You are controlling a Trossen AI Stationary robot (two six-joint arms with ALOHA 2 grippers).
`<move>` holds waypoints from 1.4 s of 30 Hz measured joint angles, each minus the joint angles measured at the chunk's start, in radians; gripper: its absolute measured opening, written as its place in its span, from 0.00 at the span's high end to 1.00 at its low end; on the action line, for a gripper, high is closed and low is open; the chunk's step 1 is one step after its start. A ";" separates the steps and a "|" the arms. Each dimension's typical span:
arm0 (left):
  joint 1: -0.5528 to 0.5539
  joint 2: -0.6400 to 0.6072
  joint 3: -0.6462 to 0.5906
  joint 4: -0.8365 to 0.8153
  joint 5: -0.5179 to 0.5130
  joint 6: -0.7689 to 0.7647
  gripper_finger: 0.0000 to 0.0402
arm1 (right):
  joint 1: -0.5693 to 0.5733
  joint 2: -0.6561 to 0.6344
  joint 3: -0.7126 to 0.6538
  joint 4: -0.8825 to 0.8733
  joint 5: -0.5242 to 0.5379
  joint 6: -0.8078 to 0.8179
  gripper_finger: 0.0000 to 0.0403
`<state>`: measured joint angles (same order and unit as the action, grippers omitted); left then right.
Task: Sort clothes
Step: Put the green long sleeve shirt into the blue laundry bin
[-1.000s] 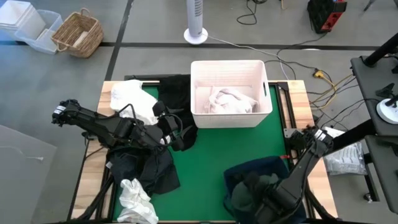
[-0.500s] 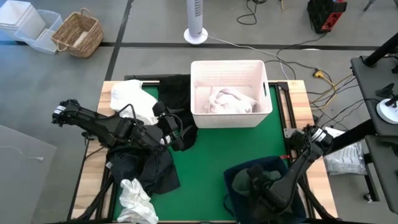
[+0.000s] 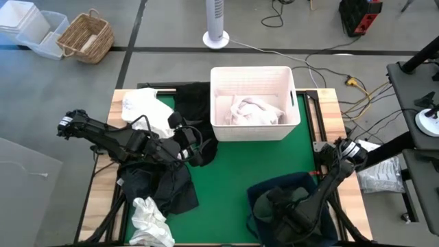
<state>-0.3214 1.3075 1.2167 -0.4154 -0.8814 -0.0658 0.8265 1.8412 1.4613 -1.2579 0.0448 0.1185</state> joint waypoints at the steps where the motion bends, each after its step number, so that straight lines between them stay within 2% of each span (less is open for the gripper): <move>1: 0.000 0.000 0.000 0.000 0.000 0.000 0.22 | 0.000 0.000 -0.003 -0.001 0.000 0.003 0.96; 5: 0.000 0.000 0.000 0.000 0.000 0.000 0.22 | -0.008 -0.002 -0.003 0.000 0.030 0.111 0.89; 10: 0.000 0.000 0.000 0.000 0.000 0.000 0.22 | -0.023 -0.039 -0.001 0.000 0.036 0.236 0.75; 17: 0.000 0.000 0.000 -0.006 0.000 -0.006 0.22 | -0.022 -0.101 -0.001 -0.003 0.035 0.319 0.51; 24: 0.000 0.000 0.000 -0.016 0.000 -0.014 0.22 | -0.022 -0.176 0.000 -0.019 0.034 0.417 0.36; 32: 0.000 0.000 0.000 -0.019 0.000 -0.015 0.22 | -0.022 -0.263 0.000 -0.025 0.025 0.527 0.30; 42: 0.000 0.000 0.000 -0.020 0.000 -0.015 0.22 | -0.022 -0.376 0.000 -0.026 -0.027 0.601 0.35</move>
<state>-0.3212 1.3079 1.2167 -0.4351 -0.8810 -0.0807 0.8043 1.4653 1.4612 -1.2835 0.0180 0.7198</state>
